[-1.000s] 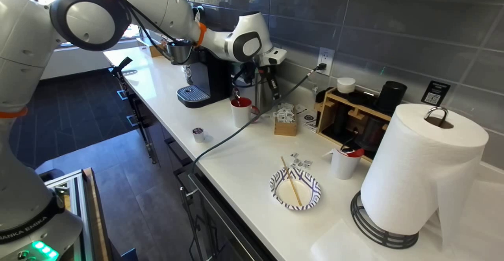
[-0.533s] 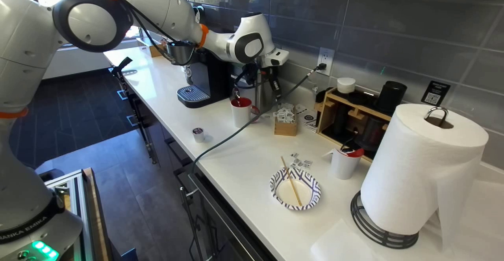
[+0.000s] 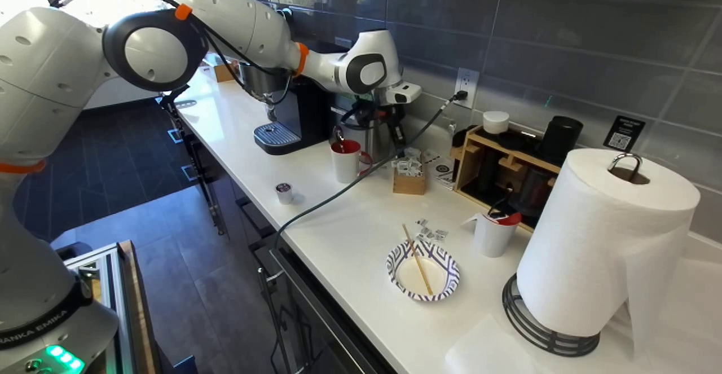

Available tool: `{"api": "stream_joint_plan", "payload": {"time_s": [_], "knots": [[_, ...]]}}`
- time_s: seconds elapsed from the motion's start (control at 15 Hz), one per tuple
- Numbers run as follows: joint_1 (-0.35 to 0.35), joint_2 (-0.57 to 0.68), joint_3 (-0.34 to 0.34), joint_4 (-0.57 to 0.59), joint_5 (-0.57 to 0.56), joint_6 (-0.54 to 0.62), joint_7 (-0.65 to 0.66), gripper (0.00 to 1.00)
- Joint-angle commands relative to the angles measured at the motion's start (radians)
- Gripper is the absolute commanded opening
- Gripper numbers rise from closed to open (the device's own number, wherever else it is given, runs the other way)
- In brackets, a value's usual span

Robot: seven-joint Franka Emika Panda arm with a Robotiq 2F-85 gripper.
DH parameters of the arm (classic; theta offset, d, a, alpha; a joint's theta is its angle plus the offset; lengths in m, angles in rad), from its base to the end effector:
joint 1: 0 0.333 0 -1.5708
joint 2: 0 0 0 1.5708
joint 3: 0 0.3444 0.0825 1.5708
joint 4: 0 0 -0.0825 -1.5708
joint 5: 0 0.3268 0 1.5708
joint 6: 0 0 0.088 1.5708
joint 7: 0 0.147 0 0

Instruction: Put the white sachet from the counter in the wooden box.

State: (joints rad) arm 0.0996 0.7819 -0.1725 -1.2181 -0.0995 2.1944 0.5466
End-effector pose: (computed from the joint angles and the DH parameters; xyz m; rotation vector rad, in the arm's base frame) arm 0.7472 -0.0237 0.3377 2.8755 -0.7459 0.3670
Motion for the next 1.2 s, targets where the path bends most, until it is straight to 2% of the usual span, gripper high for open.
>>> {"api": "stream_joint_plan", "payload": {"time_s": [0.0, 0.27, 0.53, 0.6, 0.93, 1.13], "knots": [[-0.011, 0.062, 0.002, 0.108, 0.002, -0.09, -0.004, 0.35], [-0.019, 0.075, 0.011, 0.144, 0.014, -0.09, -0.006, 0.63], [-0.042, 0.013, 0.06, 0.09, 0.06, -0.12, -0.084, 0.94], [-0.056, -0.003, 0.081, 0.076, 0.083, -0.142, -0.126, 0.99], [-0.136, -0.119, 0.173, -0.045, 0.185, -0.201, -0.387, 1.0], [-0.188, -0.202, 0.199, -0.149, 0.241, -0.192, -0.512, 1.0]]}}
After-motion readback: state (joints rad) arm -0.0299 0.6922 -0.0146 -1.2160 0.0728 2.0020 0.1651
